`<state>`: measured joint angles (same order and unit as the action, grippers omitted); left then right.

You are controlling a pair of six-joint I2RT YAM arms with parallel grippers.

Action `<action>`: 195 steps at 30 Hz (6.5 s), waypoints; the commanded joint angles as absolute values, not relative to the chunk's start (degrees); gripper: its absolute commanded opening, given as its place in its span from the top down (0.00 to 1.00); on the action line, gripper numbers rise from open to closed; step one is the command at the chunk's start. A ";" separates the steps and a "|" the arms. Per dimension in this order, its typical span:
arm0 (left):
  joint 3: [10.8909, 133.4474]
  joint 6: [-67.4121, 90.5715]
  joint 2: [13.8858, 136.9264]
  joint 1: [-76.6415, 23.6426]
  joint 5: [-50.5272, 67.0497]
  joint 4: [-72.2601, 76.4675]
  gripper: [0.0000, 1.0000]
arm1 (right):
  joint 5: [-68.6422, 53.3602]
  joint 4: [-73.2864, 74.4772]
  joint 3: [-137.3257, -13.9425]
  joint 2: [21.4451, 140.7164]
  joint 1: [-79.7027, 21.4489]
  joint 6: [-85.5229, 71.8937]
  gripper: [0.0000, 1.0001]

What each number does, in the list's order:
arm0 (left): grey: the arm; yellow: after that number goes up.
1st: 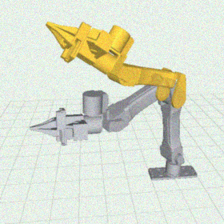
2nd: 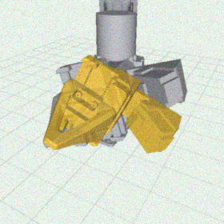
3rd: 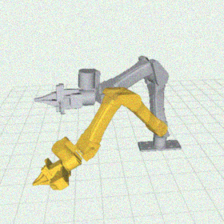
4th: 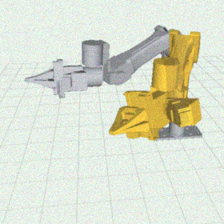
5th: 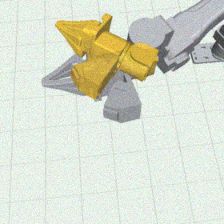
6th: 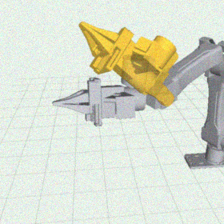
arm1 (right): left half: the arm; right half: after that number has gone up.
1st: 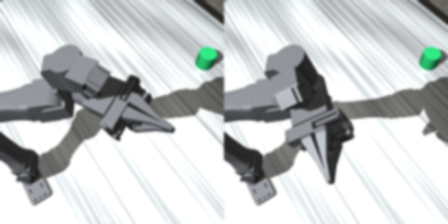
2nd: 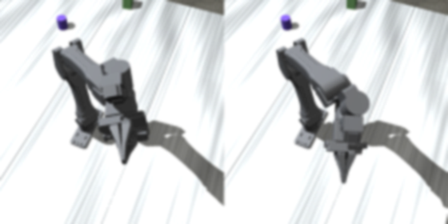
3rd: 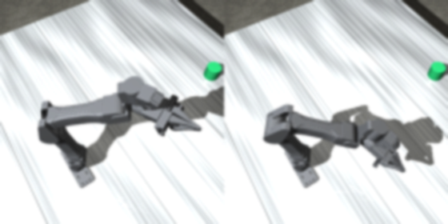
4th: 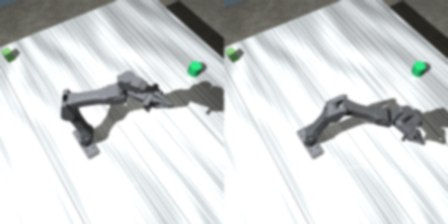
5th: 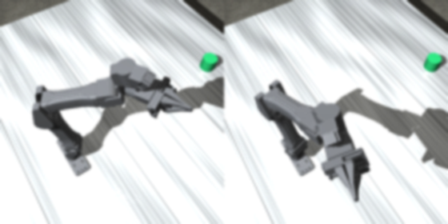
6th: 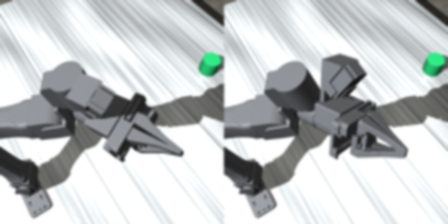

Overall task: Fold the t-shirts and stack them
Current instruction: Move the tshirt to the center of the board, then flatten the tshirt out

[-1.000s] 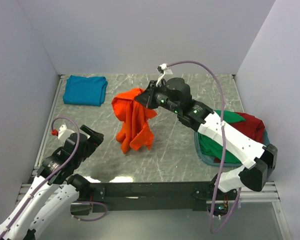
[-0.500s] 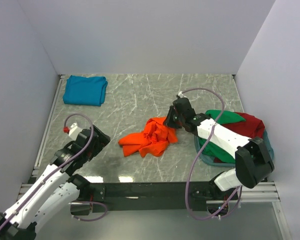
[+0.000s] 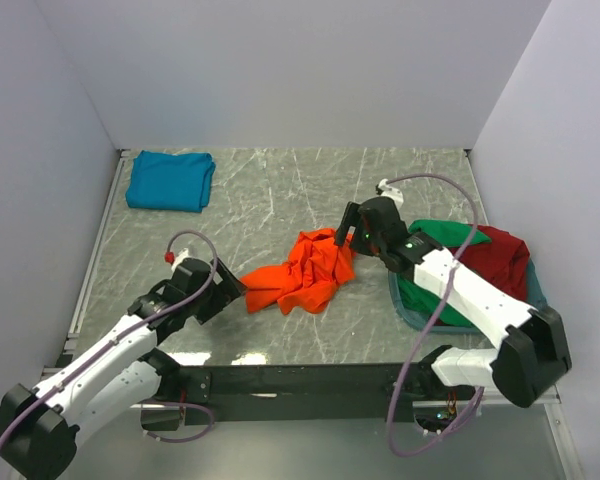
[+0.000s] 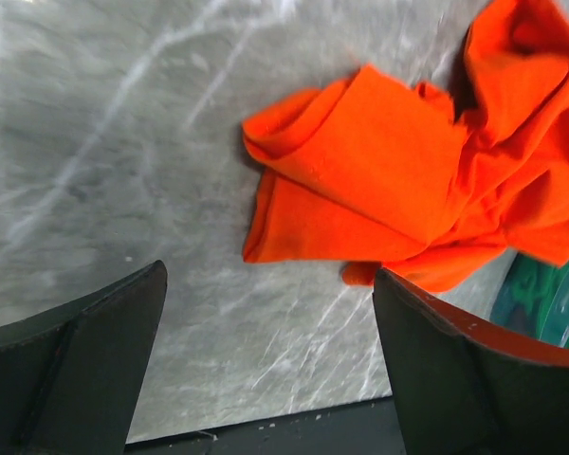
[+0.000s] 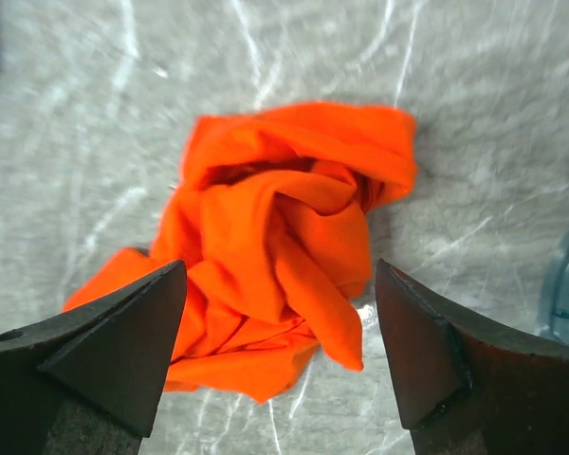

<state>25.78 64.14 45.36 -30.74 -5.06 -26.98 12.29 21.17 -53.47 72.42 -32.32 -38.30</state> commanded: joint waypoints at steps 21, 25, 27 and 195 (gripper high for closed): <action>22.59 58.98 66.00 -30.94 8.96 -2.64 0.60 | 1.23 15.55 -63.69 77.77 -38.58 -13.73 0.16; 22.15 59.06 67.32 -30.94 9.23 -1.32 0.75 | 2.11 18.27 -70.81 85.24 -42.70 -8.36 0.17; 22.24 58.89 67.76 -30.94 9.23 -1.23 0.84 | 2.19 20.73 -75.73 90.07 -43.50 -5.82 0.18; 31.03 54.67 65.48 -10.37 -13.71 -19.78 0.00 | 13.44 22.50 -61.96 97.12 -43.15 -29.80 1.00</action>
